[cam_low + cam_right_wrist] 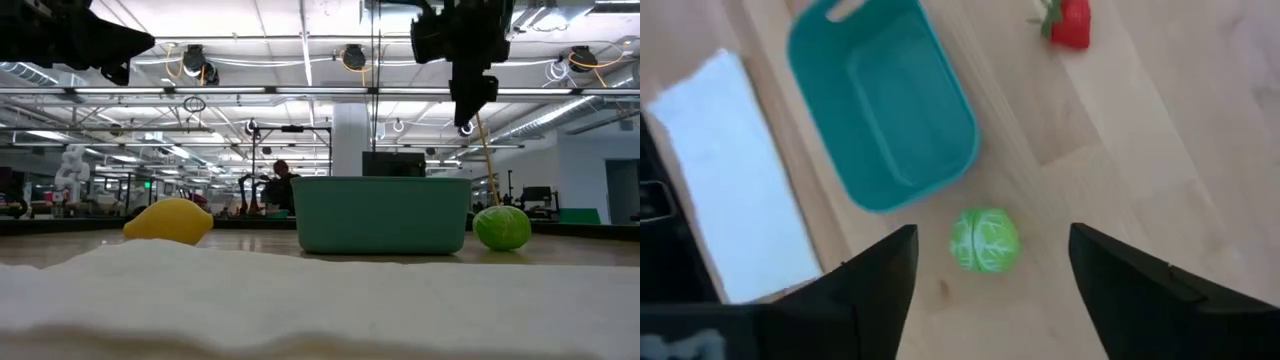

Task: Pick and placing Produce into tupperware
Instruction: Put the cabbage into the bin

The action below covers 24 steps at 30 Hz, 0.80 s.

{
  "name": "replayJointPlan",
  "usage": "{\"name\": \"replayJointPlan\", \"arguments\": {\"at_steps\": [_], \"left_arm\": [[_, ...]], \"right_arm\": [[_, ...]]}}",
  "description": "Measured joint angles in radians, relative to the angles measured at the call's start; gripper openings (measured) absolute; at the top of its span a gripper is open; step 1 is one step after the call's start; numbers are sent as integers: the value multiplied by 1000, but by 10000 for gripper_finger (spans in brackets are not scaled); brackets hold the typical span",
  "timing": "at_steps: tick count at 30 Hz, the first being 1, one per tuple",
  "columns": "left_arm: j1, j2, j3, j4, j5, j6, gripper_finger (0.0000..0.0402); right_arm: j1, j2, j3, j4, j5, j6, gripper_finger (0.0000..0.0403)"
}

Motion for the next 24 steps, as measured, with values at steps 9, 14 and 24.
{"name": "replayJointPlan", "arguments": {"at_steps": [9,14,24], "left_arm": [[0,0,0,-21,-21,-1,24],[0,0,0,-21,-21,-1,24],[0,0,0,-21,-21,-3,24]], "right_arm": [[0,74,37,-111,-1,-27,278],[0,90,47,-143,-1,-29,288],[41,98,47,-99,-1,-32,295]]}}
